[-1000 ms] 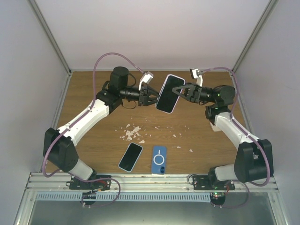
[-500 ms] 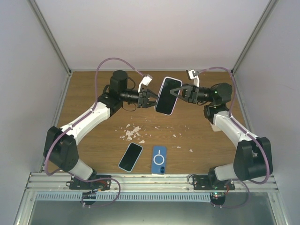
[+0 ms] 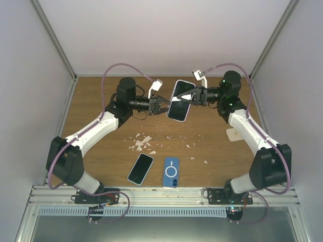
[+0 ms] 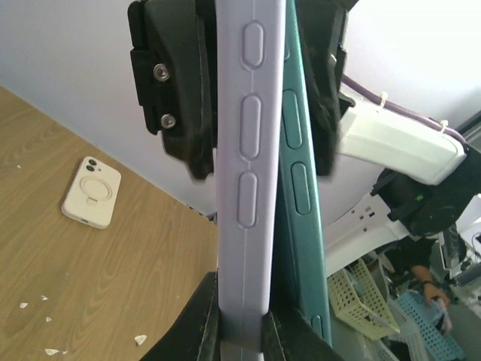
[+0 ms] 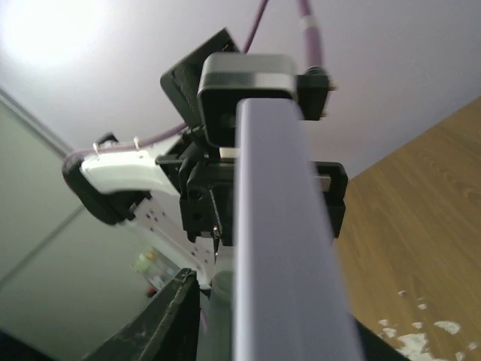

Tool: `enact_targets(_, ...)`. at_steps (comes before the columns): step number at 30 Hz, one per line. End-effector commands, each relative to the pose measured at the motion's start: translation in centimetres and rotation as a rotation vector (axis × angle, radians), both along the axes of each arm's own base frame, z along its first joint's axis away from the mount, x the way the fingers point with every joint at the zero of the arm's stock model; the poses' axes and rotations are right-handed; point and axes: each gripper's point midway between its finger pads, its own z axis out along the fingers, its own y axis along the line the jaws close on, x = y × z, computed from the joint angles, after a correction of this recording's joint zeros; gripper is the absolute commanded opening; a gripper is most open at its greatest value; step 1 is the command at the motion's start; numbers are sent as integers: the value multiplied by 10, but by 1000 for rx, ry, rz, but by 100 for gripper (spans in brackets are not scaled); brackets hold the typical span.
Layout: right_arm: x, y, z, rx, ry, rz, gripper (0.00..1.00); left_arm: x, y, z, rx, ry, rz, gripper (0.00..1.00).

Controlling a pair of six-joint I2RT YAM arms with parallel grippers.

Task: Take the phone out of the phone case
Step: Remove the phone case from the phone.

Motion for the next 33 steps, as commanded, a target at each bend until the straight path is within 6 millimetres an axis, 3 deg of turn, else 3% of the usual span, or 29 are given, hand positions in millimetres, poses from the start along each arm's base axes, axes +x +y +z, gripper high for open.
enact_targets(1,-10,9,-2,-22,-52,70,40,-3,4,24,-62,-27,37,0)
enact_targets(6,10,-7,7,-32,-106,-29,64,16,17,15,-50,77,122,0)
enact_targets(13,51,-24,3,-154,-206,-277,81,37,31,5,-33,177,227,0)
enact_targets(20,61,-32,-3,-321,-446,-446,82,59,46,-16,-18,343,336,0)
enact_targets(33,57,3,-27,-632,-809,-526,78,87,63,-41,-22,591,430,0)
